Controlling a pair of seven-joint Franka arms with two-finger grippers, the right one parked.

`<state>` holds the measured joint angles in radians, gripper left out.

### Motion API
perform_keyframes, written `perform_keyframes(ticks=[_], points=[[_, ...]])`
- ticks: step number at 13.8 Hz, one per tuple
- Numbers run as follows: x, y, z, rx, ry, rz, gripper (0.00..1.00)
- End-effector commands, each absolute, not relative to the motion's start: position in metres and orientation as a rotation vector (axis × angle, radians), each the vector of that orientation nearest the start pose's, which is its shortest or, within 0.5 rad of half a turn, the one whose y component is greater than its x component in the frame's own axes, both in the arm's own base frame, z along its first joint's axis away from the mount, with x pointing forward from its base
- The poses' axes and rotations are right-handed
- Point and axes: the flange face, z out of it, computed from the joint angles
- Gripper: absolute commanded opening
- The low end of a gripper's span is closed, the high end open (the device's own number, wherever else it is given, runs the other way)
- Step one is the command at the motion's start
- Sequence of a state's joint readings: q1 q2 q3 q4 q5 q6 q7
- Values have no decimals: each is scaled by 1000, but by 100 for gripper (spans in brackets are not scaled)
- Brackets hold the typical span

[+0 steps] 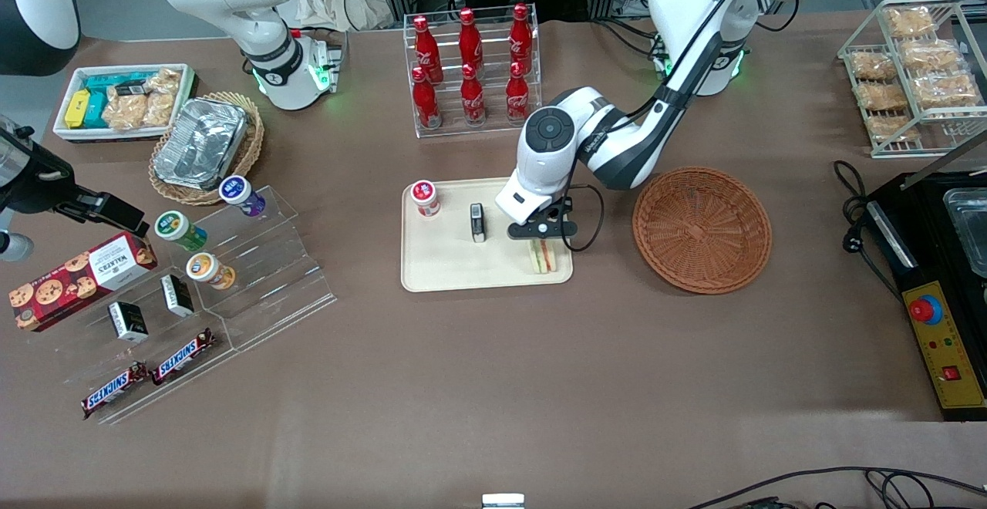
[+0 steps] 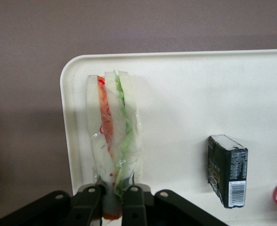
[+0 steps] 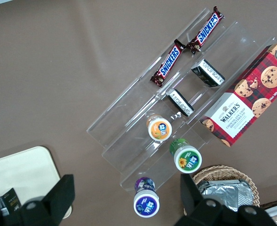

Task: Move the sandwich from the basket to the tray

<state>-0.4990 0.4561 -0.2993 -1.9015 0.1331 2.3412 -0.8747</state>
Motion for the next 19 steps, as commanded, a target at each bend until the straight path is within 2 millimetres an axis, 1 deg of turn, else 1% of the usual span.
perform_keyframes(ticks=[1,2,4,6,7,9,11,12,13,14,15,16,17,19], points=[[452,-438,276,-3166,26,-4,99],[454,-437,279,-3168,19,-10,100],[467,-426,289,-3178,-30,-31,100],[491,-391,304,-3156,-99,2,100],[495,-378,319,-3132,-77,22,100],[512,-335,354,-3092,0,71,100],[527,-288,393,-3121,57,127,100],[531,-262,413,-3130,84,151,100],[534,-231,434,-3122,109,170,100],[536,-210,456,-3107,140,162,100],[536,-192,469,-3087,170,176,100],[535,-173,476,-3061,177,200,100],[537,-147,484,-3042,151,202,100],[535,-105,506,-3022,62,188,100]])
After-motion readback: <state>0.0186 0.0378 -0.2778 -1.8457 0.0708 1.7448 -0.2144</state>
